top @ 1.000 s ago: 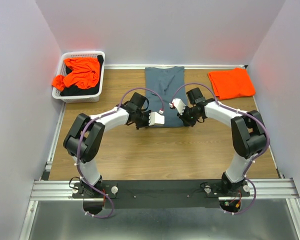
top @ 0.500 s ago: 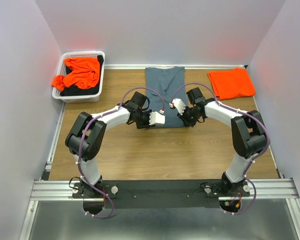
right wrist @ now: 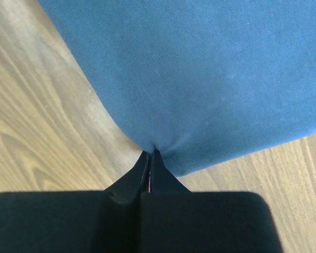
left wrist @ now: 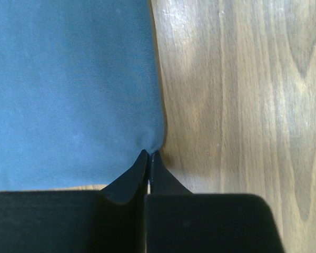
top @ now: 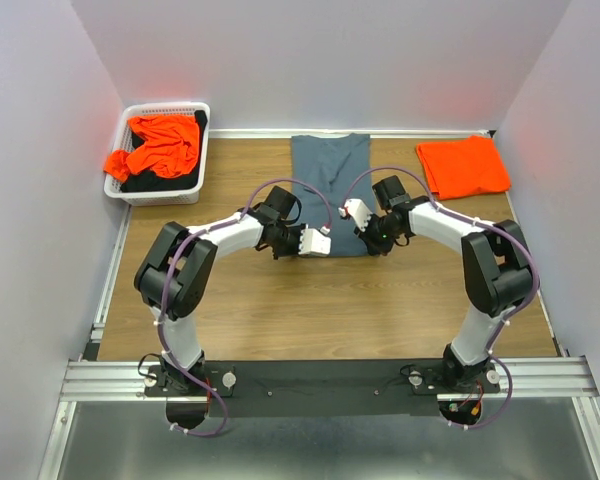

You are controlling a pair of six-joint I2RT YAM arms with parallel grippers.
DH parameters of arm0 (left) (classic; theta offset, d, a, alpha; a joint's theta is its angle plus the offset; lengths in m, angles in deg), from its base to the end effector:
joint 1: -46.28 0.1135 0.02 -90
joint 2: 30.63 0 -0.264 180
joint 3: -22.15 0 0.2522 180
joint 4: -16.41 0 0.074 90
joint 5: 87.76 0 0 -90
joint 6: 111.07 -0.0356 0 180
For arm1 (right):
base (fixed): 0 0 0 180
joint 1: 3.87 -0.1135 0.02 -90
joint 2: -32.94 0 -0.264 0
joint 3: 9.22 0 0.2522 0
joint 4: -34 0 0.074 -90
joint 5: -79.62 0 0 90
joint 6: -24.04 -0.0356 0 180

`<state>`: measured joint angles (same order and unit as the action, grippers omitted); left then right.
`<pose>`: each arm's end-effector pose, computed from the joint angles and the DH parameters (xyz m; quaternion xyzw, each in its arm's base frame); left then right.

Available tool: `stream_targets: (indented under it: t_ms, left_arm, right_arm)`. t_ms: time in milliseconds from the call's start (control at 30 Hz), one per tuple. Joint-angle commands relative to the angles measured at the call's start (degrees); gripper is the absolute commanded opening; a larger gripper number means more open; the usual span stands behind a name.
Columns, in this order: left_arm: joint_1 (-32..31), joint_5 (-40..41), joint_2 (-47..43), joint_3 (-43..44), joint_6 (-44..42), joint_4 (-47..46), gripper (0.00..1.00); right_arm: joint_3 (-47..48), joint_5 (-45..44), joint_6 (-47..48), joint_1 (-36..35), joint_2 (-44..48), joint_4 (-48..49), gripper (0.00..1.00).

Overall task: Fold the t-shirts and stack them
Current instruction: Fold the tshirt

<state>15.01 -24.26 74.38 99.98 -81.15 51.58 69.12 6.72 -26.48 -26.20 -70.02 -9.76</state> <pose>0.3010 -0.2014 0.1595 0.7144 0.6212 -0.1577 0.2807 0.3182 0.1420 0.1653 -0.5228 0.8191 0.1167 0.2052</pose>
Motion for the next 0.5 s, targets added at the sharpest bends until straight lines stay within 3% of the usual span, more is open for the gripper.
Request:
stream_targets:
  t_ms: [0,267,467]
  left_arm:
    - [-0.2,0.8,-2.6,2.3,0.1,7.9,0.0]
    - [1.1,-1.6,-6.5,13.3,2.1,15.4,0.0]
    - [0.7,-2.7,-10.7,12.4,2.2,19.1,0.0]
  right_arm:
    - [1.8,1.6,-0.8,-0.3,4.6,-5.2,0.01]
    - [11.8,0.1,1.2,0.5,7.0,-12.8,0.01]
    - [13.4,0.9,2.5,0.5,10.6,-19.8,0.01]
